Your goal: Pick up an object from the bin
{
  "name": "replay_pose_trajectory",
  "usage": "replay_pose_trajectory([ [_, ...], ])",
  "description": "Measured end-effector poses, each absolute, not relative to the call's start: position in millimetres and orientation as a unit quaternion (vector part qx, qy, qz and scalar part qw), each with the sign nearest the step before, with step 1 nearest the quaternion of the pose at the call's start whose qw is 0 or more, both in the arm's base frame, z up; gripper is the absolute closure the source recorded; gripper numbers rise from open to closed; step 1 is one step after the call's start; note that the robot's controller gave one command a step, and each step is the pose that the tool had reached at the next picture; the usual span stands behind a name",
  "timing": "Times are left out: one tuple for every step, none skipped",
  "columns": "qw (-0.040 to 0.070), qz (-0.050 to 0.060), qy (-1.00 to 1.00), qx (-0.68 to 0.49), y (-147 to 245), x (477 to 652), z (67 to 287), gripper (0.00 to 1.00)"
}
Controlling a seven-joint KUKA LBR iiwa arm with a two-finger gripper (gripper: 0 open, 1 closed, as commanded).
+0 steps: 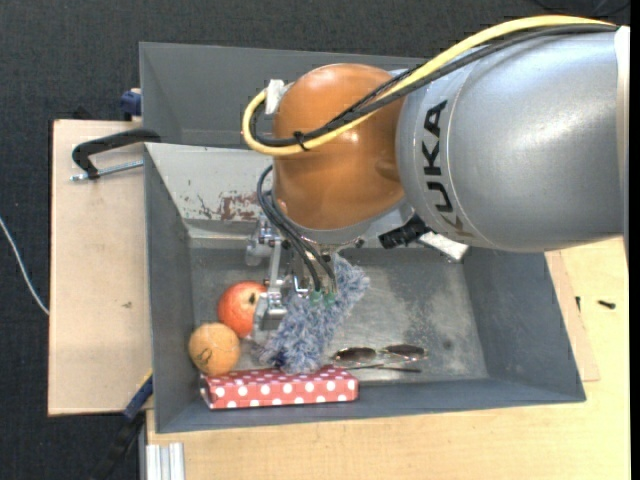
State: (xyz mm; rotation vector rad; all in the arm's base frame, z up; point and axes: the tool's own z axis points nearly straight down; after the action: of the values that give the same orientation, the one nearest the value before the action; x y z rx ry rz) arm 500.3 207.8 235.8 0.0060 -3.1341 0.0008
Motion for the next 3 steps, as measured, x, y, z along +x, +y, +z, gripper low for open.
replay_pose_trajectory([
  [-0.001, -0.001, -1.0, 0.0, 206, 502.4, 240, 0.0],
  [-0.003, -0.002, -1.0, 0.007, 208, 528.1, 181, 0.0],
  [-0.003, -0.001, -0.998, 0.062, 203, 519.8, 117, 0.0],
])
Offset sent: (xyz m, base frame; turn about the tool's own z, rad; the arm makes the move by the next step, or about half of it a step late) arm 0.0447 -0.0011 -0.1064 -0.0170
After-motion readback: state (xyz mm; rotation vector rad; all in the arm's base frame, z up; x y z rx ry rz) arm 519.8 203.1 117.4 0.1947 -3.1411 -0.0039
